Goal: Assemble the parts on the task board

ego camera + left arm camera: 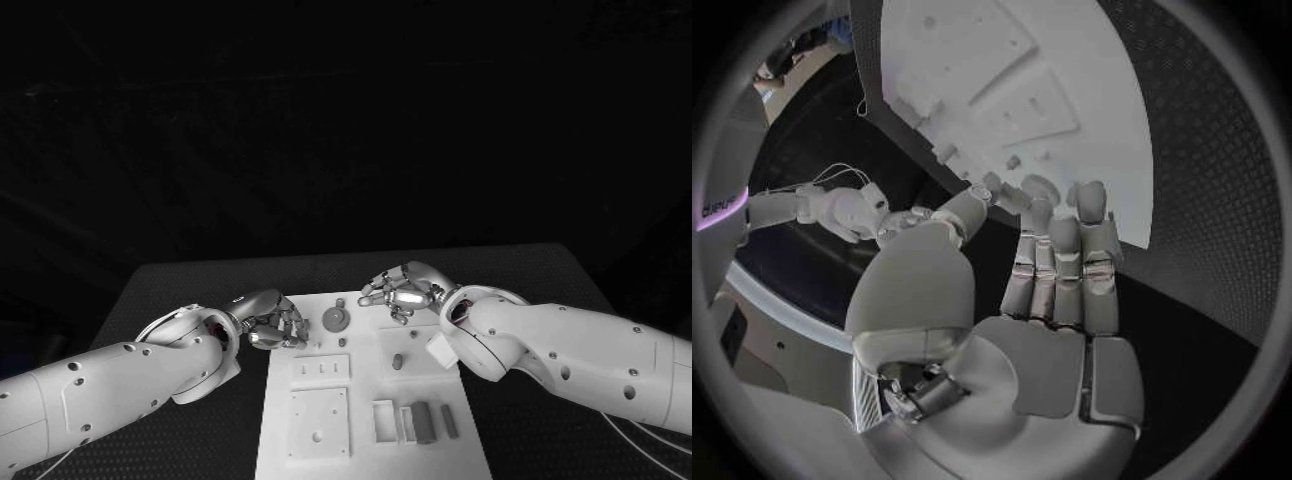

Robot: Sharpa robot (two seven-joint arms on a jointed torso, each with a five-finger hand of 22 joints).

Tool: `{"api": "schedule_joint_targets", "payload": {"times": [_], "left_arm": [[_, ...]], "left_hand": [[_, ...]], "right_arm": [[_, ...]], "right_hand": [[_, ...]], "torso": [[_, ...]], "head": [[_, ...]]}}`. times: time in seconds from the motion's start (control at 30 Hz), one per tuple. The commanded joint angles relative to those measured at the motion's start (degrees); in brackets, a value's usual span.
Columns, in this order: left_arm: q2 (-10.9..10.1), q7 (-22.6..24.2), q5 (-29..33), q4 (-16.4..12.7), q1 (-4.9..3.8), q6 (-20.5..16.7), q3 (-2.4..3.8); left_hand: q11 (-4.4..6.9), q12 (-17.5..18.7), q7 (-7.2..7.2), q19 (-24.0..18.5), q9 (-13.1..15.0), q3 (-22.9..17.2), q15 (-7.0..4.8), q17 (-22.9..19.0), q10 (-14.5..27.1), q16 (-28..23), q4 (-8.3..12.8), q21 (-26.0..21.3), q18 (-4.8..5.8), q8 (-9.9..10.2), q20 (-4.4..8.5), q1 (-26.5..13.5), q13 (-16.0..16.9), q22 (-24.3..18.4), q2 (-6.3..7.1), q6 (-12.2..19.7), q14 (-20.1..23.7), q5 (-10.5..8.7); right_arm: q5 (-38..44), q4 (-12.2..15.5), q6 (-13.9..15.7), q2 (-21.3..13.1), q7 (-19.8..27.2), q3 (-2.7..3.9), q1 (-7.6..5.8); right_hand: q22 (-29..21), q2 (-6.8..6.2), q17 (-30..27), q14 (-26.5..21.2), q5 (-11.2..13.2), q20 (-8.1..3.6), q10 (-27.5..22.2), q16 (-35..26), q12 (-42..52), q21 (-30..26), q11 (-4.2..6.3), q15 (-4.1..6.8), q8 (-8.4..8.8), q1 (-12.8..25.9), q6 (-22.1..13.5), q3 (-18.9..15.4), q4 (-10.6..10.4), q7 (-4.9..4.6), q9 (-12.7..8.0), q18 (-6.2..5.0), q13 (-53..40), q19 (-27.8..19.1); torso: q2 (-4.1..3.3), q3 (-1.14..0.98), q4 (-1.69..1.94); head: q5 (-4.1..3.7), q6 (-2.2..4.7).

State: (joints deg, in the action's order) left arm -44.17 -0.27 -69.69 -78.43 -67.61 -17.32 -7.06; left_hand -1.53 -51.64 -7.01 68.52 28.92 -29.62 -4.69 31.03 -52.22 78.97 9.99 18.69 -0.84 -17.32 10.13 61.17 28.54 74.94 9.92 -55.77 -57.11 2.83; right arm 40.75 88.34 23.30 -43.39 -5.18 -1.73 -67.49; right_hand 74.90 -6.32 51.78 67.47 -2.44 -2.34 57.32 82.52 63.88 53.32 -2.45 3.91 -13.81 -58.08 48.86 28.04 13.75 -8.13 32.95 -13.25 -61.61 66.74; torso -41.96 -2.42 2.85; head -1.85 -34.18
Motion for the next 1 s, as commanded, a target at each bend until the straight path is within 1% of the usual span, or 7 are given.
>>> {"api": "schedule_joint_targets", "payload": {"times": [0.03, 0.1, 0.23, 0.43, 0.63, 0.8, 1.0], "left_arm": [[0.18, -1.81, 4.05, -0.08, -0.11, -3.08, 0.07], [0.2, -1.87, 4.2, -0.18, -0.11, -3.35, 0.08], [0.22, -1.66, 4.29, -0.28, -0.11, -3.58, 0.08], [0.13, -1.38, 3.96, -0.96, -0.13, -3.93, 0.09], [0.06, -0.77, 1.87, -2.3, -0.15, -5.47, 0.09], [0.09, -0.29, 0.13, -3.34, -0.15, -6.67, 0.09], [0.23, -0.21, -0.44, -3.66, -0.15, -7.11, 0.09]], "left_hand": [[0.12, -0.04, -0.09, 0.37, -0.07, -0.02, -0.06, -0.07, -0.5, 0.23, -0.32, 0.21, -1.12, 0.15, 0.13, -0.23, -0.11, 1.24, -0.24, -0.52, -0.33, 0.33], [0.14, -0.05, -0.08, 0.39, -0.08, -0.05, -0.07, -0.07, -0.53, 0.24, -0.33, 0.22, -1.13, 0.15, 0.14, -0.2, -0.13, 1.24, -0.26, -0.55, -0.36, 0.35], [0.17, -0.04, -0.05, 0.41, -0.11, -0.2, -0.11, -0.09, -0.58, 0.24, -0.27, 0.23, -1.14, 0.15, 0.17, 0.01, -0.18, 1.24, -0.44, -0.62, -0.4, 0.38], [0.2, 0.0, -0.04, 0.4, -0.17, -0.36, -0.14, -0.11, -0.6, 0.21, -0.01, 0.22, -1.13, 0.17, 0.19, 0.38, -0.28, 1.24, -0.66, -0.67, -0.43, 0.39], [0.2, 0.01, -0.03, 0.41, -0.23, -0.44, -0.15, -0.13, -0.63, 0.2, 0.29, 0.23, -1.1, 0.18, 0.2, 0.7, -0.36, 1.25, -0.77, -0.72, -0.47, 0.39], [0.21, 0.01, -0.03, 0.42, -0.26, -0.51, -0.16, -0.14, -0.68, 0.2, 0.49, 0.24, -1.09, 0.18, 0.22, 0.93, -0.42, 1.25, -0.81, -0.79, -0.51, 0.45], [0.22, 0.03, -0.05, 0.48, -0.3, -0.6, -0.17, -0.15, -0.76, 0.21, 0.63, 0.26, -1.06, 0.16, 0.22, 1.07, -0.5, 1.25, -0.9, -0.91, -0.59, 0.72]], "right_arm": [[-7.67, 0.56, 0.15, 0.73, -3.67, -0.95, 0.02], [-8.4, 0.33, -0.13, 1.59, -5.33, -1.46, 0.02], [-9.43, -0.38, -0.1, 3.15, -7.24, -2.18, 0.02], [-10.26, -2.53, -0.33, 5.54, -9.25, -2.4, 0.02], [-15.01, -4.79, 1.25, 8.33, -10.0, -3.06, 0.02], [-22.03, -5.29, 3.69, 9.79, -9.73, -3.23, 0.02], [-24.35, -5.3, 4.29, 10.4, -9.52, -3.23, 0.03]], "right_hand": [[0.44, 0.11, -0.07, -0.38, -0.32, -0.18, -0.27, -0.24, 0.31, -0.31, 0.06, -0.04, 0.31, 0.89, -0.26, 0.03, -0.5, -0.73, 0.1, -1.75, 0.11, -0.1], [0.45, -0.1, -0.08, -0.38, -0.32, -0.19, -0.3, -0.24, 0.37, -0.35, 0.07, -0.03, 0.32, 1.43, -0.25, -0.1, -0.8, -0.72, 0.11, -1.75, 0.16, -0.08], [0.45, -0.45, -0.08, -0.36, -0.32, -0.23, -0.35, -0.23, 0.48, -0.44, 0.09, -0.02, 0.36, 2.4, -0.27, -0.24, -1.4, -0.71, 0.13, -1.75, 0.25, -0.04], [0.44, -0.78, -0.07, -0.29, -0.32, -0.35, -0.41, -0.17, 0.64, -0.58, 0.11, 0.01, 0.41, 3.78, -0.29, -0.25, -2.42, -0.69, 0.17, -1.75, 0.39, 0.07], [0.44, -0.9, -0.06, -0.25, -0.32, -0.48, -0.45, -0.12, 0.83, -0.71, 0.16, 0.06, 0.39, 4.67, -0.18, 0.02, -3.3, -0.63, 0.23, -1.75, 0.51, 0.14], [0.48, -1.04, -0.03, -0.13, -0.32, -0.59, -0.34, -0.02, 1.06, -0.72, 0.22, 0.12, 0.36, 5.23, -0.08, 0.21, -3.94, -0.58, 0.28, -1.75, 0.58, 0.29], [0.51, -1.44, -0.04, -0.11, -0.32, -0.66, -0.31, -0.02, 1.29, -0.8, 0.23, 0.13, 0.4, 5.87, -0.11, 0.27, -4.51, -0.57, 0.31, -1.75, 0.61, 0.31]], "torso": [[-0.01, 0.03, -0.06], [0.04, 0.08, -0.06], [0.0, 0.03, 0.03], [0.0, 0.03, 0.18], [-0.11, 0.02, 0.16], [-0.17, -0.01, 0.2], [-0.18, 0.01, 0.16]], "head": [[0.3, 0.22], [0.22, 0.23], [0.11, 0.31], [-0.09, 0.33], [-0.13, 0.46], [-0.24, 0.36], [-0.31, 0.24]]}}
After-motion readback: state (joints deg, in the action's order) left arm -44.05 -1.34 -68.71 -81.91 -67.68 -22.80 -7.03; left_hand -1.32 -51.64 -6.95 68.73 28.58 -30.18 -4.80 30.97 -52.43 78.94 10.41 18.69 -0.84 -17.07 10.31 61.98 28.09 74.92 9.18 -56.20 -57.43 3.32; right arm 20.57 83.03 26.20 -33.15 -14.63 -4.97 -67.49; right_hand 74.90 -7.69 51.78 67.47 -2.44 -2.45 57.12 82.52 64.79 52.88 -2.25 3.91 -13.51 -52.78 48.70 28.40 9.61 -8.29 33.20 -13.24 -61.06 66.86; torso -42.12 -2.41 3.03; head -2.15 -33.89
